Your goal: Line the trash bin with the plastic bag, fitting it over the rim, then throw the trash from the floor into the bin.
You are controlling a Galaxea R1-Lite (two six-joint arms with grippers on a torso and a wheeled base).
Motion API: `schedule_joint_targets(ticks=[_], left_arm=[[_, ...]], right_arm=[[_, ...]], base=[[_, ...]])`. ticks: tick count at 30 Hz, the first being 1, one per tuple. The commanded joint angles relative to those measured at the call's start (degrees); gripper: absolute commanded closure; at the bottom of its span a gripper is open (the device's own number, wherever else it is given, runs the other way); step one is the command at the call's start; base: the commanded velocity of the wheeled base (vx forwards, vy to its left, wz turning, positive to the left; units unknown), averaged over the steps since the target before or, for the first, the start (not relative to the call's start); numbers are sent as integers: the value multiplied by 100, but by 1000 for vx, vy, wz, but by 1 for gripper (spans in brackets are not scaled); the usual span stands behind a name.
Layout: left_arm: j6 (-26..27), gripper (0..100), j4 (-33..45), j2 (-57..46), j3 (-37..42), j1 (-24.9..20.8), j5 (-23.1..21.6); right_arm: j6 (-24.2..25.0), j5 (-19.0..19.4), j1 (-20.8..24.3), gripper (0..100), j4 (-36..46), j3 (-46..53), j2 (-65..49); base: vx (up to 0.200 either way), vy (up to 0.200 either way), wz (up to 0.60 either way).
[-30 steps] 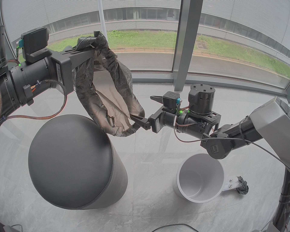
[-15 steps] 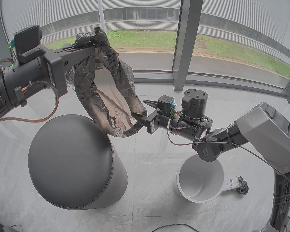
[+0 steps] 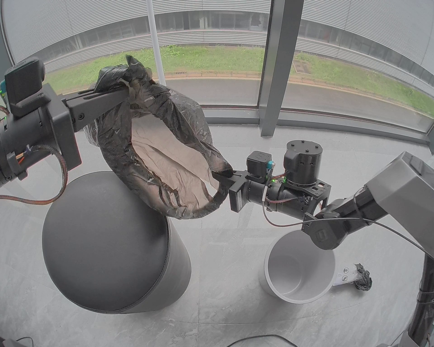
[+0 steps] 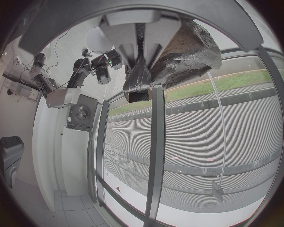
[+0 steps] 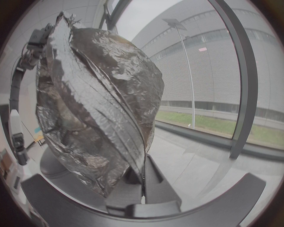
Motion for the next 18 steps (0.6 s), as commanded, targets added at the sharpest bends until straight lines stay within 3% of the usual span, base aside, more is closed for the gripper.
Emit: schedule_joint_targets(ticks=[1,3,5,9,13,18], left_arm=[[-412,100,56,183,140,1113,-706],[-412,100,56,262,157,1315,-865],[-421,100,39,605,254,1746,-1330],[-448,100,-32,1167,219,1816,-1928],[-588,100,-269,1782,52,1465,-1998],[-1045,100,-999,2521,-45,1087,-2025]], right_arm=[[889,368,215,100,239,1972,-2046],[1021,412,224,100,345,2209,-2301],[1355,508,224,100,617,2728,-3092],[1697,517,277,100,1048,2860,-3822],[1864,447,620,100,1742,2816,-4296],[1882,183,664,100,2182,2798,-4384]], base=[[0,0,0],[0,0,0],[0,0,0],[0,0,0],[0,0,0],[0,0,0]])
